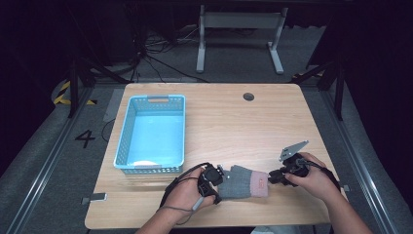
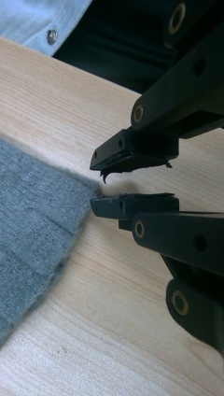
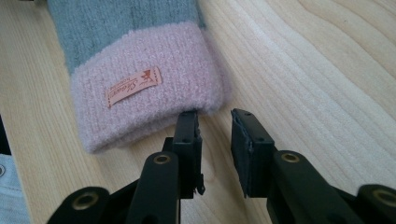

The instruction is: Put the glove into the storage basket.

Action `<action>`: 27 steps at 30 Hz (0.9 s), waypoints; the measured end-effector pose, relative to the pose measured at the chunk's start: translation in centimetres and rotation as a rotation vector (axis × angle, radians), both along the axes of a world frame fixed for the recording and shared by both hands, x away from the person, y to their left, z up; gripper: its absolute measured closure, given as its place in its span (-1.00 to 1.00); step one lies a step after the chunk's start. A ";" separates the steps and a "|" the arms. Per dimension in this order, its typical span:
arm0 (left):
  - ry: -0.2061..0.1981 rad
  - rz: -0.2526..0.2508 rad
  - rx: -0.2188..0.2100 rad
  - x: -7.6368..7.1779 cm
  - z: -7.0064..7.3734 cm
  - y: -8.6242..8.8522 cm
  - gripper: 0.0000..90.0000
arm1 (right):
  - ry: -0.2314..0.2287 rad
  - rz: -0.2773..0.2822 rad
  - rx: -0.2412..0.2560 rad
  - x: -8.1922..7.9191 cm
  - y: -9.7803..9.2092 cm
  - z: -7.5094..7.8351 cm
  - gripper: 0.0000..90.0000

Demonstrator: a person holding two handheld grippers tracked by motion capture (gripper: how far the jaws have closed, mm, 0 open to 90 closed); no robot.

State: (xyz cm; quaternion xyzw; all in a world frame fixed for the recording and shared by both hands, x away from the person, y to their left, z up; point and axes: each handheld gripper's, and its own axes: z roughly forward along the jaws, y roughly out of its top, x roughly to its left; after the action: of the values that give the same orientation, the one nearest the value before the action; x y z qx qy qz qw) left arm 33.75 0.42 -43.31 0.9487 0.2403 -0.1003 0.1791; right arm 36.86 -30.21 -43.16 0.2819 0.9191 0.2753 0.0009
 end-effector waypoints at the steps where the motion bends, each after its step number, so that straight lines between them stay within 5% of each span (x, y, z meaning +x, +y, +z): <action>1: -0.005 0.009 0.004 0.0 -0.1 0.0 0.67 | -0.001 -0.001 0.000 0.0 0.0 0.0 0.58; 9: -0.015 0.005 0.009 -0.1 -0.2 -0.5 0.66 | -0.004 0.003 -0.002 0.0 0.1 -0.1 0.58; 16: -0.035 0.018 0.021 -0.1 -0.2 -0.6 0.86 | -0.014 0.016 0.000 0.0 0.2 -0.1 0.61; 27: -0.074 0.014 0.057 -0.6 0.1 -0.8 1.00 | -0.048 0.066 -0.014 -0.1 0.5 0.5 0.95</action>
State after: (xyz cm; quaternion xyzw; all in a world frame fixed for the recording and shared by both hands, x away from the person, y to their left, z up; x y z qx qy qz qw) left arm 33.18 -0.37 -43.22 0.9548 0.2430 -0.0571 0.1612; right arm 36.73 -29.74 -42.68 0.2448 0.9295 0.2754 0.0158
